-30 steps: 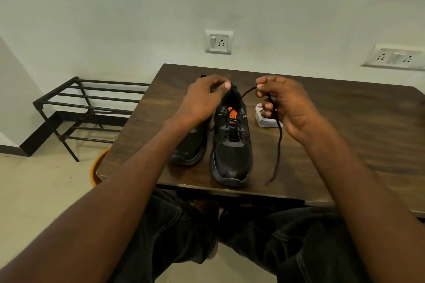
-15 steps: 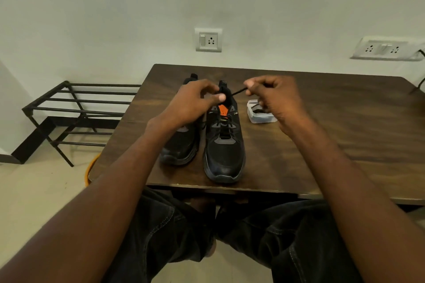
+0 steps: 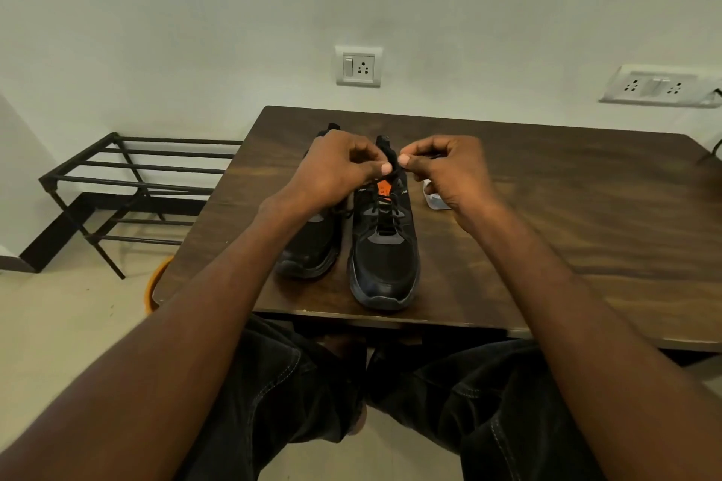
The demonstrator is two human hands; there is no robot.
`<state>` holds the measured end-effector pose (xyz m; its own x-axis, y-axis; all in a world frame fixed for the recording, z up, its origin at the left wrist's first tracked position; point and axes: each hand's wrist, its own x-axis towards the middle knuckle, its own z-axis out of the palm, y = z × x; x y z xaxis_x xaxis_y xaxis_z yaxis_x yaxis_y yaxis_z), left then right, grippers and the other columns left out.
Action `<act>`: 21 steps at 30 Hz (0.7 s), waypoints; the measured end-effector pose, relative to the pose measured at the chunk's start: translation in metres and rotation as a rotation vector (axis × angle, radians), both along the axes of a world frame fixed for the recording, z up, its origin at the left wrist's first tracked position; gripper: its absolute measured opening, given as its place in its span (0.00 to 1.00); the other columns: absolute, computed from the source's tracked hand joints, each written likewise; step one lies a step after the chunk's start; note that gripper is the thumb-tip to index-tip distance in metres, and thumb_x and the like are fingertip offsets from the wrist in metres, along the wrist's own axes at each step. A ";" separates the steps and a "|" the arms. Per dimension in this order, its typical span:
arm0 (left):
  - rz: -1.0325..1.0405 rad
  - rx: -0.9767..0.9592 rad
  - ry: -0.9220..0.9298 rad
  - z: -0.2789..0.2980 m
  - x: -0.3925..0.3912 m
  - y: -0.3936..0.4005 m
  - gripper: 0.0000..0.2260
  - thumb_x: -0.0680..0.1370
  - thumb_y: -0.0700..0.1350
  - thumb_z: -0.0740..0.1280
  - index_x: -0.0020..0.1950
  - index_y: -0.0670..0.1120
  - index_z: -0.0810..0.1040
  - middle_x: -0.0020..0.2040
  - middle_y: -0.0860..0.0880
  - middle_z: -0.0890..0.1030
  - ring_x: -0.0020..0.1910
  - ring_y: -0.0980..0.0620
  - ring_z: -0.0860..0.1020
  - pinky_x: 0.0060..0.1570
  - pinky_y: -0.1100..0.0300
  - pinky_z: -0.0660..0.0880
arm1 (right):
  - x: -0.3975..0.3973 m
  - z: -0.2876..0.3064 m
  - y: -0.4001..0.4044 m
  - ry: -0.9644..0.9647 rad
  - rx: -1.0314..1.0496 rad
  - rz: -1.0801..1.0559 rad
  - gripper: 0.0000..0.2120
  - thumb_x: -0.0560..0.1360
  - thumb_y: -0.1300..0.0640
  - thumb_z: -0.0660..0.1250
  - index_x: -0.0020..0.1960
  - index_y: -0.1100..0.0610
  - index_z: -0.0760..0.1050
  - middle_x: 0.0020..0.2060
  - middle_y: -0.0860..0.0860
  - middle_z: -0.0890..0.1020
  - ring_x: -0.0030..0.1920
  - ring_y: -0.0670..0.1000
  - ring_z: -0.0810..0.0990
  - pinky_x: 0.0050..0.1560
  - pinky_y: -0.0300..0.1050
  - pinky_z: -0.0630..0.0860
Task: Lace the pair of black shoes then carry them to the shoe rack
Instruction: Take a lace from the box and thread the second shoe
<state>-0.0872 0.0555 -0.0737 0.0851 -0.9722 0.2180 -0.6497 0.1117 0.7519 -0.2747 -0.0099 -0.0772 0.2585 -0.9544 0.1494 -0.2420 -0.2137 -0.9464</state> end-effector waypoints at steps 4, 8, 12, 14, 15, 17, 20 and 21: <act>-0.035 0.064 0.231 0.003 -0.008 -0.001 0.06 0.78 0.40 0.74 0.54 0.41 0.84 0.44 0.45 0.88 0.41 0.53 0.86 0.40 0.65 0.80 | 0.008 0.001 0.006 -0.132 0.097 0.041 0.06 0.74 0.63 0.77 0.51 0.62 0.86 0.39 0.54 0.86 0.35 0.45 0.80 0.32 0.38 0.76; -0.005 0.148 0.176 -0.005 -0.007 0.000 0.03 0.79 0.40 0.74 0.50 0.41 0.84 0.41 0.45 0.87 0.37 0.52 0.86 0.29 0.67 0.76 | 0.008 -0.009 0.000 -0.126 0.132 -0.052 0.05 0.74 0.63 0.78 0.48 0.64 0.85 0.34 0.53 0.84 0.30 0.45 0.78 0.32 0.41 0.76; 0.002 0.125 0.150 -0.017 -0.008 -0.007 0.06 0.76 0.42 0.77 0.53 0.45 0.85 0.41 0.49 0.88 0.43 0.53 0.87 0.51 0.54 0.84 | 0.012 -0.015 0.000 -0.091 0.129 -0.071 0.03 0.74 0.61 0.79 0.45 0.60 0.86 0.35 0.52 0.86 0.32 0.45 0.81 0.35 0.41 0.78; 0.030 0.072 0.172 -0.020 -0.013 -0.009 0.06 0.77 0.43 0.77 0.52 0.45 0.86 0.41 0.49 0.87 0.40 0.54 0.86 0.49 0.57 0.84 | 0.015 -0.016 0.003 -0.106 0.139 -0.045 0.02 0.74 0.61 0.78 0.45 0.58 0.86 0.36 0.53 0.87 0.35 0.48 0.82 0.38 0.45 0.79; 0.053 0.052 0.197 -0.021 -0.015 -0.010 0.04 0.77 0.43 0.76 0.51 0.44 0.85 0.40 0.48 0.87 0.37 0.54 0.86 0.45 0.59 0.83 | 0.017 -0.016 0.003 -0.116 0.148 -0.037 0.02 0.75 0.60 0.78 0.45 0.57 0.86 0.36 0.53 0.87 0.36 0.48 0.82 0.39 0.46 0.79; 0.107 0.025 0.218 -0.023 -0.018 -0.011 0.03 0.79 0.42 0.74 0.48 0.43 0.85 0.38 0.47 0.87 0.32 0.57 0.82 0.38 0.63 0.79 | 0.018 -0.019 0.000 -0.122 0.158 -0.049 0.02 0.78 0.61 0.75 0.46 0.55 0.85 0.36 0.52 0.87 0.35 0.47 0.82 0.39 0.47 0.78; 0.169 0.023 0.126 -0.028 -0.019 -0.014 0.03 0.80 0.42 0.73 0.48 0.46 0.86 0.37 0.51 0.85 0.30 0.64 0.79 0.36 0.70 0.75 | 0.017 -0.029 -0.012 0.164 -0.053 -0.067 0.12 0.79 0.65 0.68 0.52 0.51 0.86 0.42 0.50 0.85 0.40 0.47 0.82 0.41 0.44 0.75; 0.175 0.018 0.082 -0.029 -0.019 -0.014 0.03 0.80 0.41 0.72 0.49 0.46 0.87 0.38 0.52 0.85 0.32 0.64 0.80 0.37 0.71 0.75 | 0.016 -0.032 -0.014 0.363 -0.171 -0.035 0.16 0.78 0.66 0.68 0.56 0.48 0.86 0.46 0.50 0.84 0.44 0.47 0.81 0.42 0.42 0.73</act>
<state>-0.1065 0.0414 -0.1031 0.2701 -0.9447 0.1863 -0.5945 -0.0114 0.8040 -0.2589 -0.0243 -0.1094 0.2918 -0.9327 0.2121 -0.5640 -0.3468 -0.7494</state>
